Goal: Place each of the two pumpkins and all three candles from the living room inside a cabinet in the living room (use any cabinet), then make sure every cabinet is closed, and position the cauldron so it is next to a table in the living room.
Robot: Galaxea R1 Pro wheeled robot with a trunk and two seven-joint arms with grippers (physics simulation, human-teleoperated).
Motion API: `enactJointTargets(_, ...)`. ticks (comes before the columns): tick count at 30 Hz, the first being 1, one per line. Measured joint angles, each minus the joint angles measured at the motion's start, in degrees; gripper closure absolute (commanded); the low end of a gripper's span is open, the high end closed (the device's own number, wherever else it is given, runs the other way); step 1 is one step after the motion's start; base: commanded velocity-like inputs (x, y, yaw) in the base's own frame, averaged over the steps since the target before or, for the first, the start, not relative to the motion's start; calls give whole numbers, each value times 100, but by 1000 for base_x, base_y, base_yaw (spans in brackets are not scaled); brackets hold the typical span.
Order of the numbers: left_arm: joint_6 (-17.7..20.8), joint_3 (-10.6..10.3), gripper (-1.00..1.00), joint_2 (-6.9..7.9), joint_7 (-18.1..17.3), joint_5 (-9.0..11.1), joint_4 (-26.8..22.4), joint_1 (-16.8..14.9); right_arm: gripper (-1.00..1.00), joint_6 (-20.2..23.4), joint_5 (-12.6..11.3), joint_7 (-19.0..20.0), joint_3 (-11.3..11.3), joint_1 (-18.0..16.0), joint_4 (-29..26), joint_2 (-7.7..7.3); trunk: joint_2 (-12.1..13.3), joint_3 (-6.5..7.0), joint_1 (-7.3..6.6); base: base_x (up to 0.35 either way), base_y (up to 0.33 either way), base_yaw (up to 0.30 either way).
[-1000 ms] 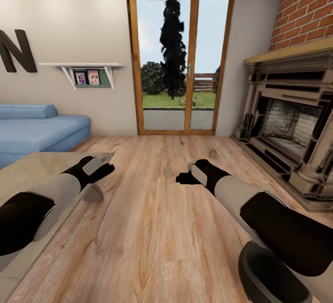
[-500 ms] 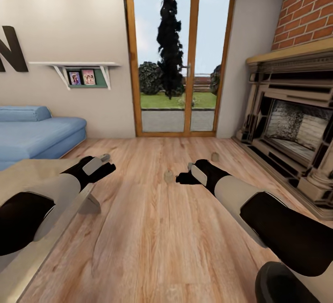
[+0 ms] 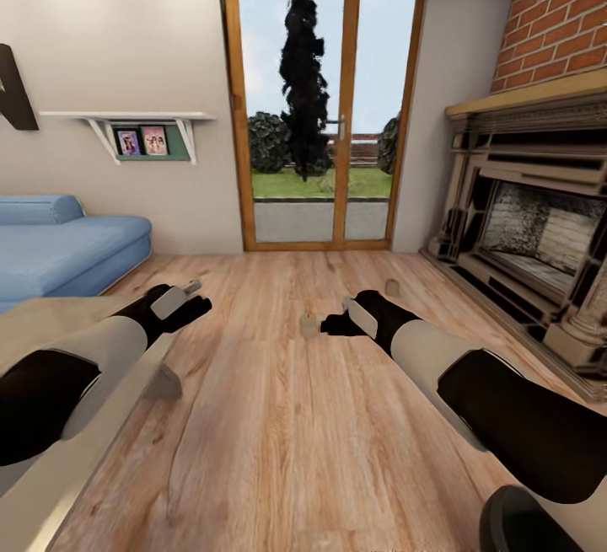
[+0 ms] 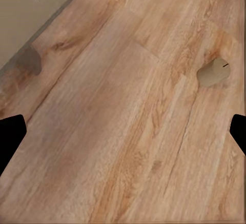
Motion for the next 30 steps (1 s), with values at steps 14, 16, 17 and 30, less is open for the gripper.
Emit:
enactJointTargets(14, 2, -8, -100, 1, 1, 1, -1, 0, -100, -1, -1, 3, 3, 0, 0, 1, 0, 0, -3, 239, 0, -26)
enactJointTargets(16, 2, -8, -100, 1, 1, 1, -1, 0, -100, -1, -1, 3, 3, 0, 0, 1, 0, 0, -4, 335, 0, 0)
enactJointTargets(17, 0, -8, -100, 1, 1, 1, -1, 0, -100, -1, -1, 3, 3, 0, 0, 1, 0, 0, -4, 335, 0, 0)
enactJointTargets(30, 0, -12, -100, -1, 1, 0, -1, 0, -100, -2, -1, 3, 3, 0, -1, 1, 0, 0, -4, 335, 6, 0)
